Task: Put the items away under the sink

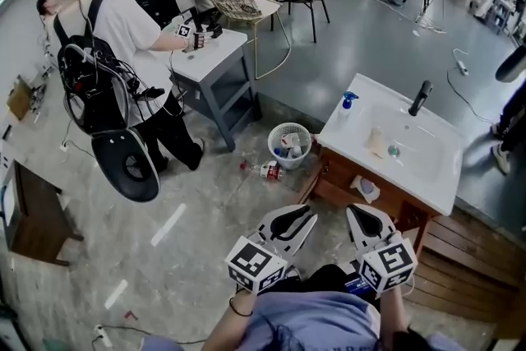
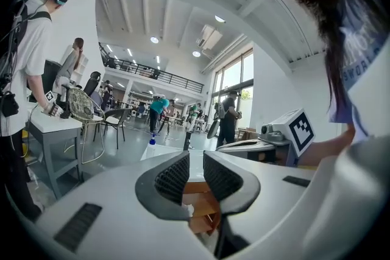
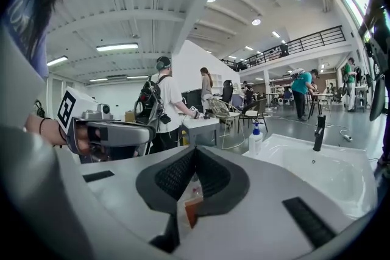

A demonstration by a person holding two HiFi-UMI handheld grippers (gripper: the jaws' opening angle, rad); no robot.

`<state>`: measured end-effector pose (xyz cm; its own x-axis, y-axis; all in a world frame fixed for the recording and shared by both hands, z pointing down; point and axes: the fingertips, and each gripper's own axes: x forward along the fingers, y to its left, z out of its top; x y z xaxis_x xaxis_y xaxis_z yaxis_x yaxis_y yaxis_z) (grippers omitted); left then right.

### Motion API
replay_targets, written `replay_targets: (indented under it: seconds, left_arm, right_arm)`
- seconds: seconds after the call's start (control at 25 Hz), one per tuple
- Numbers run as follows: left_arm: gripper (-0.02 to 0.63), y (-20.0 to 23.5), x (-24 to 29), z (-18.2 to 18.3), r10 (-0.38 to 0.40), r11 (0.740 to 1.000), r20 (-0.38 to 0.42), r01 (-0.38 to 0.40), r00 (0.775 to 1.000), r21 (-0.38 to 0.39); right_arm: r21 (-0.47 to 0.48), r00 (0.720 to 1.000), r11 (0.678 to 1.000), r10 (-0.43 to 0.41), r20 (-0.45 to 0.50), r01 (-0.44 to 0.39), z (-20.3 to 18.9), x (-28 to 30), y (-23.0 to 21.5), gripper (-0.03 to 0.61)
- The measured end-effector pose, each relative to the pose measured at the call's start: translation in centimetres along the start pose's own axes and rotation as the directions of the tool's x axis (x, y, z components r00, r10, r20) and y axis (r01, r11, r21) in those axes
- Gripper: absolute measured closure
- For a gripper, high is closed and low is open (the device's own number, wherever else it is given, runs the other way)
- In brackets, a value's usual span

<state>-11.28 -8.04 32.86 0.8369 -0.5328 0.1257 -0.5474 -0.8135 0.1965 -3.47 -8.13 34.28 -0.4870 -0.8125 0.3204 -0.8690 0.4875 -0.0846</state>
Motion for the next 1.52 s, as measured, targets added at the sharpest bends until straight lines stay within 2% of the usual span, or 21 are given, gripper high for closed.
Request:
replay_targets:
  seconds: [0.36,0.56,0.84,1.04,1.28,1.4,1.48,1.52]
  left_arm:
    - [0.548,1.4,0.5,-0.9,0.006,1.000,-0.024,-0.006,1.000,-0.022]
    - [0.548,3.6,3.0,-0.7,0.008,1.000,-0.030,-0.009,1.000,-0.024]
    - [0.548,7.9,9.2,-0.6,0.013,0.998,-0.047,-0.016,0.999,-0.060]
    - [0.548,10.4,14.1,-0.2,-0.006,0.997,-0.066,0.001,0.998,-0.073]
    - [0.548,13.4,18.3,0.4,-0.006,0.995,-0.098,-0.004,0.995,-0.101]
    - [0.548,14.4,19.6,0.0,0.000,0.995,-0.121,-0.013,0.993,-0.103]
    - [0.548,14.9,20.4,-0.4,0.000,0.994,-0.139,-0.015,0.990,-0.104]
    - [0.548,15.2,20.8,-0.5,-0.001,0.994,-0.146,-0.014,0.989,-0.105]
  right_arm:
    - [0.000,1.000,1.000,-0.009,0.000,0.009,-0.1,2.5,-2.3,0.565]
    - [0.014,1.000,1.000,0.002,-0.002,-0.002,0.3,5.4,-4.8,0.565]
    - [0.029,0.999,1.000,0.012,-0.029,-0.011,0.6,9.6,-10.6,0.565]
    - [0.074,0.998,0.997,-0.015,-0.063,0.020,0.6,12.8,-16.0,0.565]
    - [0.039,0.997,0.999,-0.001,-0.080,0.004,1.1,16.9,-21.5,0.565]
    - [0.062,0.998,0.998,0.000,-0.070,0.004,1.0,18.3,-23.7,0.563]
    - [0.076,0.997,0.997,0.012,-0.077,-0.006,0.9,19.2,-24.6,0.538]
    - [0.071,0.996,0.997,0.031,-0.088,-0.024,0.8,19.9,-24.9,0.485]
